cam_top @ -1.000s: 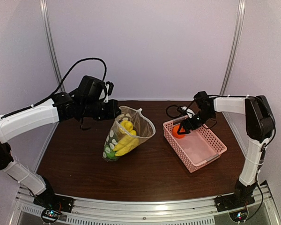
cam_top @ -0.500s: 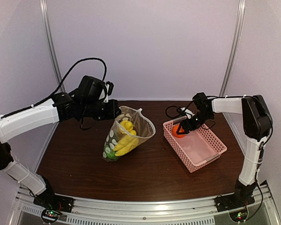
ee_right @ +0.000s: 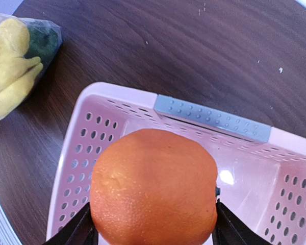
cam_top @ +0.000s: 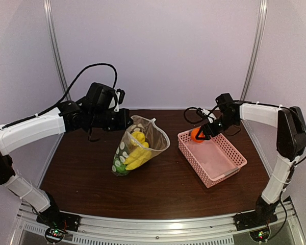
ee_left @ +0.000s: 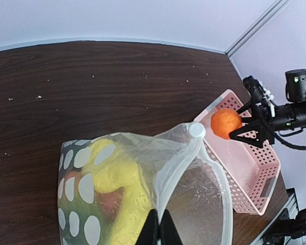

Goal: Place the food in the zip-top bag and seal the zipper
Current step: Pick up the fake fruit from the bin.

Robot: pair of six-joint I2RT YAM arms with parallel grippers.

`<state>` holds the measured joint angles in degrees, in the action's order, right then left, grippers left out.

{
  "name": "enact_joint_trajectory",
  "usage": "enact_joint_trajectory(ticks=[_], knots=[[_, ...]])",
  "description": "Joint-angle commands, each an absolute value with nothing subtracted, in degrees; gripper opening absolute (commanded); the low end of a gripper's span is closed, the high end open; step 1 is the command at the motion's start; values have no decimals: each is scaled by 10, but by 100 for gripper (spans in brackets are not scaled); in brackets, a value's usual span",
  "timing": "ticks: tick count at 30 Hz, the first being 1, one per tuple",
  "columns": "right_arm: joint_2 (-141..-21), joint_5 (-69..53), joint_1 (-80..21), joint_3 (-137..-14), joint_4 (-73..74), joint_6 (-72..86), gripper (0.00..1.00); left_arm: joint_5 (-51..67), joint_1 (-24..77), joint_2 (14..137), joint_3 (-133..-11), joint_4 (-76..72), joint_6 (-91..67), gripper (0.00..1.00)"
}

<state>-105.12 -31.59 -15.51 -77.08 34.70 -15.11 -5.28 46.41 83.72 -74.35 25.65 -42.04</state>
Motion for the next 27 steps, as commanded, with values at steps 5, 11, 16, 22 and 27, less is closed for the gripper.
enact_joint_trajectory(ticks=[5,11,16,22,27], knots=[[-968,-350,-167,-781,366,-160,64,-41,459,849,-737,231,-423,0],[-938,-448,-216,-821,393,-193,64,-38,459,844,-736,231,-425,0],[-921,-457,-288,-851,400,-207,64,-36,459,837,-729,232,-430,0],[-941,-395,-365,-890,397,-205,65,-31,459,833,-726,229,-432,0],[-990,-386,-396,-934,401,-196,65,-11,459,828,-724,218,-426,0]])
